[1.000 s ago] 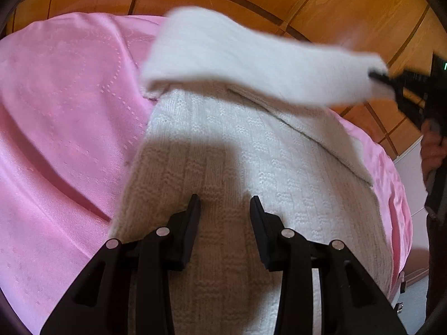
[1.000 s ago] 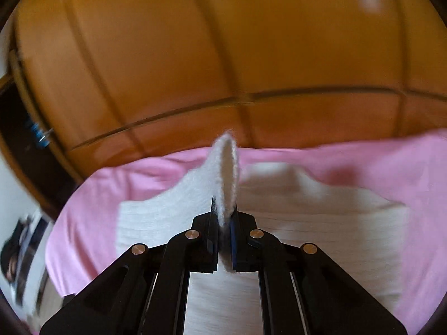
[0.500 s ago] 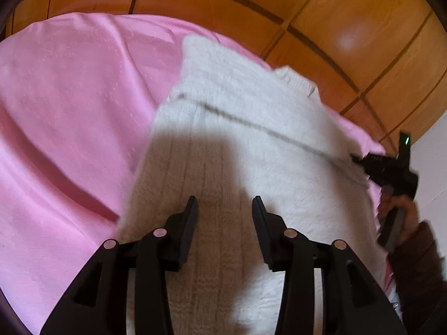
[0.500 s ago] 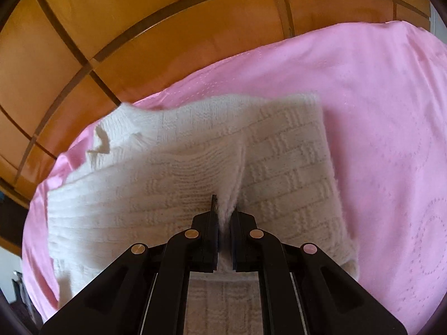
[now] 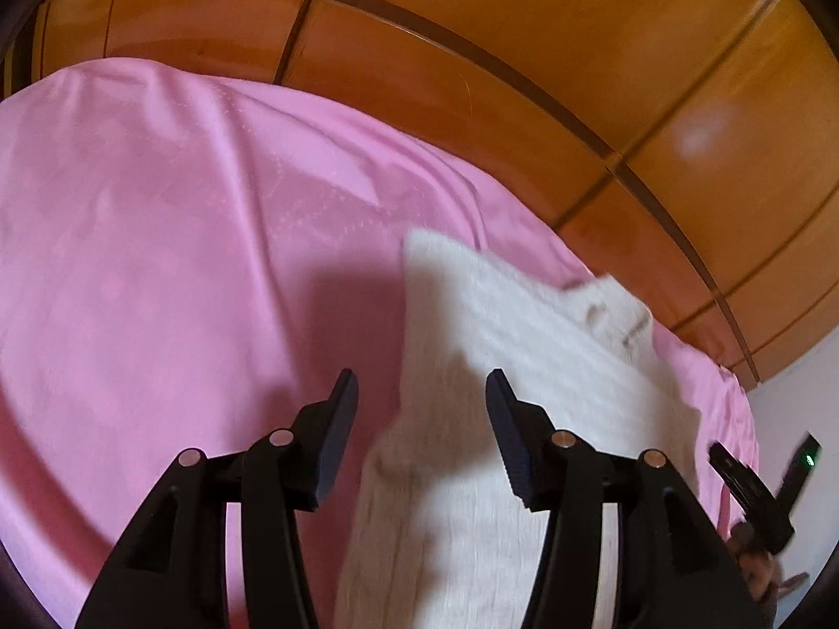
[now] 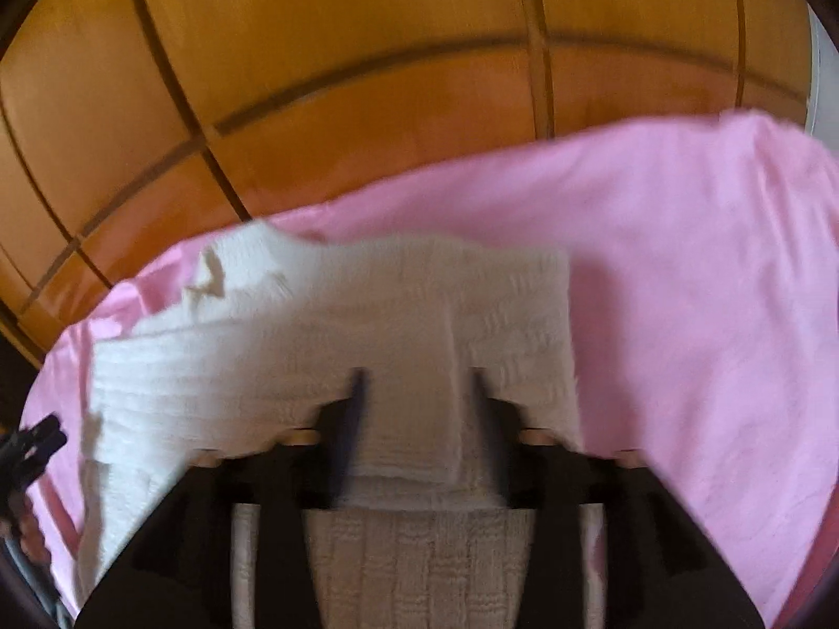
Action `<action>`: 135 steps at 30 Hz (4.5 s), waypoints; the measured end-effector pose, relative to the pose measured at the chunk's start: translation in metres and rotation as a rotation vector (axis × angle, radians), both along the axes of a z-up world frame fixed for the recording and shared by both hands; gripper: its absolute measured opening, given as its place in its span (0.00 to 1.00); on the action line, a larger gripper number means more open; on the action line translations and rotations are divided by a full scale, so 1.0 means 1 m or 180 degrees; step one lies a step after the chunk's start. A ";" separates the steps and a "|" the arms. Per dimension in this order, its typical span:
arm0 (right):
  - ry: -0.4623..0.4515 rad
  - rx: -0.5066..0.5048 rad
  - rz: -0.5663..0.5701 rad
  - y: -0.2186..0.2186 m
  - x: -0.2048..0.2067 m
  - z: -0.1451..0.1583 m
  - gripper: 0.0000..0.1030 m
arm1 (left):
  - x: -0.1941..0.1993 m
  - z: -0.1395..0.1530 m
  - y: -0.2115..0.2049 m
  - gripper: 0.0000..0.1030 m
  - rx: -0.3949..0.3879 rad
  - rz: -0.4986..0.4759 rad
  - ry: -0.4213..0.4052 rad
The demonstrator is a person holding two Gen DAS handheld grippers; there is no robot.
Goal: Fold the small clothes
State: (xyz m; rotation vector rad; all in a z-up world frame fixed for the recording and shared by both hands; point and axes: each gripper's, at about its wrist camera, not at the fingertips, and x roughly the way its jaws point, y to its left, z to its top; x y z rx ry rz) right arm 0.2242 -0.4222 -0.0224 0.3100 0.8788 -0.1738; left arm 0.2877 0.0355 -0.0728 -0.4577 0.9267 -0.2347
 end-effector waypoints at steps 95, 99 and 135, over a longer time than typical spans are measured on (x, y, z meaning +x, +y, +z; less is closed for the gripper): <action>0.1149 0.0640 0.0693 0.018 -0.254 -0.020 0.32 | -0.263 -0.033 0.011 0.17 0.0603 -0.0932 0.0196; 0.1122 0.0640 0.1035 0.037 -0.250 -0.009 0.07 | -0.265 -0.020 0.016 0.05 0.0259 -0.1034 0.0141; 0.0548 0.0528 0.0174 -0.014 -0.144 -0.018 0.16 | -0.146 -0.021 -0.004 0.10 0.0292 -0.0731 0.0068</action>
